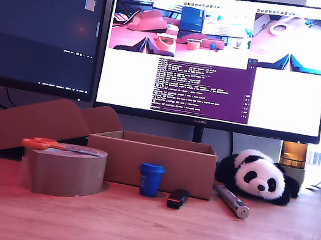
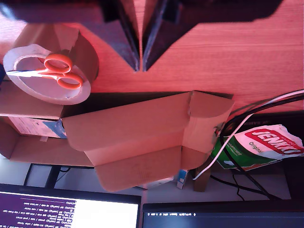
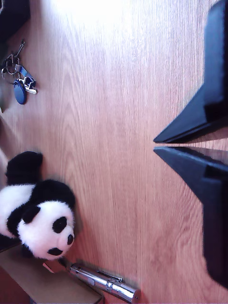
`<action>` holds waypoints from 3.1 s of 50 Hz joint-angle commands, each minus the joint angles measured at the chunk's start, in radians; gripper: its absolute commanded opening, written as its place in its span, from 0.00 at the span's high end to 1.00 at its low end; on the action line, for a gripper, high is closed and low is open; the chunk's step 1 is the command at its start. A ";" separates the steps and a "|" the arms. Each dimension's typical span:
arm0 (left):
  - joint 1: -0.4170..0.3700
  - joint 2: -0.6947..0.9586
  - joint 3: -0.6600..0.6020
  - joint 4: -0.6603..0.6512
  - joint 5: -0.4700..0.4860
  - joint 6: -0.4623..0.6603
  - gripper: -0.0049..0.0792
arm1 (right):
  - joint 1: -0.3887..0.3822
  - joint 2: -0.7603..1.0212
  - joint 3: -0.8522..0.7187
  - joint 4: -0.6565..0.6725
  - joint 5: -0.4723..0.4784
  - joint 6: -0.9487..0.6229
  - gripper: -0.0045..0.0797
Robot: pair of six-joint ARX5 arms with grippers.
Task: Pick up the scissors and place it inside the cardboard box
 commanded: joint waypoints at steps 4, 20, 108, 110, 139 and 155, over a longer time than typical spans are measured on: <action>0.002 -0.084 -0.013 -0.081 0.054 -0.035 0.96 | 0.000 -0.003 0.000 0.166 -0.042 0.004 0.96; -0.005 -0.084 -0.005 -0.027 0.156 -0.035 0.96 | 0.010 -0.003 0.000 0.197 -0.175 0.013 0.96; -0.233 1.056 0.930 -0.886 0.196 1.069 0.97 | 0.427 -0.002 0.000 0.259 -0.502 0.049 0.96; -0.234 1.084 0.948 -0.894 0.187 1.098 0.97 | 0.427 -0.002 0.000 0.258 -0.502 0.044 0.96; -0.306 1.182 0.984 -0.705 0.041 1.197 0.64 | 0.427 -0.002 0.000 0.196 -0.472 0.021 0.96; -0.320 1.263 0.984 -0.654 -0.029 1.237 0.64 | 0.426 -0.002 0.000 0.191 -0.450 0.019 0.96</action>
